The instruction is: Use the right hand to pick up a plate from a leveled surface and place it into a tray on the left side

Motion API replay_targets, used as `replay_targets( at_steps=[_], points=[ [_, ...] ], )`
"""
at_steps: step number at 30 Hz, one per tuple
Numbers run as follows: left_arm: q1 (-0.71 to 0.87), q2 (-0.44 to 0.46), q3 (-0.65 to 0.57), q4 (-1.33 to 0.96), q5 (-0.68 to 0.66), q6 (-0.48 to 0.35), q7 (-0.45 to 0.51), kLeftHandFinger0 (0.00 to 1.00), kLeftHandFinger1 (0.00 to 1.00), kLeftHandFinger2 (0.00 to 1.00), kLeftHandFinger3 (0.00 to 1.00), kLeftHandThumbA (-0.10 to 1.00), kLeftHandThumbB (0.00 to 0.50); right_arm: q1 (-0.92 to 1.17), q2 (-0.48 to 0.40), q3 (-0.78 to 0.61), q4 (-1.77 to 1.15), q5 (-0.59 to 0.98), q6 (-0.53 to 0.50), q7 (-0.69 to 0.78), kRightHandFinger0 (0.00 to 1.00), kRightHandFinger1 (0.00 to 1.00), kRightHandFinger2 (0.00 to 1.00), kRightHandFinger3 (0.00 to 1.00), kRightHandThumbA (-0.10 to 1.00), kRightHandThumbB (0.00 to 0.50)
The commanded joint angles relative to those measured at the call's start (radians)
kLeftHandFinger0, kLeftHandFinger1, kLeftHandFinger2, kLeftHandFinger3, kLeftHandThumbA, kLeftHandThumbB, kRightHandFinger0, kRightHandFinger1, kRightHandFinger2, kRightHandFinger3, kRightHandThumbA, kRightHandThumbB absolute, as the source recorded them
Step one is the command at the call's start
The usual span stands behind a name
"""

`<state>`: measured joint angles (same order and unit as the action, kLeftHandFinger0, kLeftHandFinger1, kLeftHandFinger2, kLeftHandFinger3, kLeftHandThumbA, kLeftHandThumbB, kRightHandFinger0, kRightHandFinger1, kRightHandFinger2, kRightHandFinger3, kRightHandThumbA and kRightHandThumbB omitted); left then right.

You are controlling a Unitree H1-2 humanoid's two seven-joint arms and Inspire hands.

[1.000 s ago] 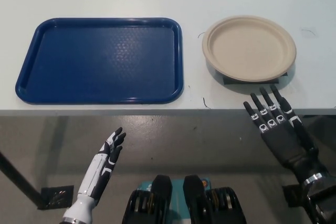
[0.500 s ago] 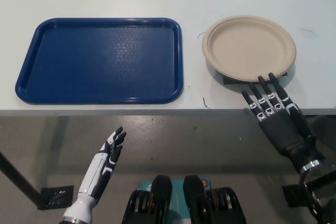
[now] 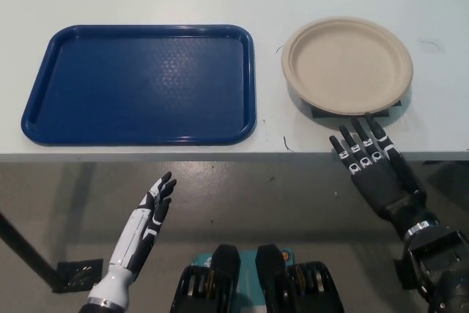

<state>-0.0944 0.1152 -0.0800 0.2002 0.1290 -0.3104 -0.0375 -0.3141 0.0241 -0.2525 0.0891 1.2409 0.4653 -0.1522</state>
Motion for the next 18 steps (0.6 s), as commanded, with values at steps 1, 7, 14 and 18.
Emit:
replay_targets(
  at_steps=[1, 7, 14, 18],
  points=[
    [-0.028, 0.012, 0.006, -0.022, 0.001, -0.043, 0.0, 1.0, 1.0, 1.0, 1.0, 1.0, 0.133, -0.03, 0.002, -0.007, -0.007, -0.026, 0.005, 0.009, 1.0, 1.0, 1.0, 1.0, 1.0, 0.332],
    [-0.028, 0.013, 0.007, -0.015, -0.005, -0.049, -0.002, 1.0, 1.0, 1.0, 1.0, 1.0, 0.124, -0.033, 0.002, -0.013, 0.012, -0.047, 0.005, 0.006, 1.0, 1.0, 1.0, 1.0, 1.0, 0.333],
    [-0.027, 0.012, 0.004, -0.022, 0.004, -0.042, -0.002, 1.0, 1.0, 1.0, 1.0, 1.0, 0.132, -0.059, 0.005, -0.026, 0.035, -0.073, 0.003, -0.001, 1.0, 1.0, 1.0, 1.0, 1.0, 0.334],
    [-0.033, 0.013, 0.006, -0.012, -0.001, -0.05, -0.003, 1.0, 1.0, 1.0, 1.0, 1.0, 0.13, -0.043, 0.005, -0.017, 0.016, -0.073, 0.005, 0.01, 1.0, 1.0, 1.0, 1.0, 1.0, 0.336]
  ],
)
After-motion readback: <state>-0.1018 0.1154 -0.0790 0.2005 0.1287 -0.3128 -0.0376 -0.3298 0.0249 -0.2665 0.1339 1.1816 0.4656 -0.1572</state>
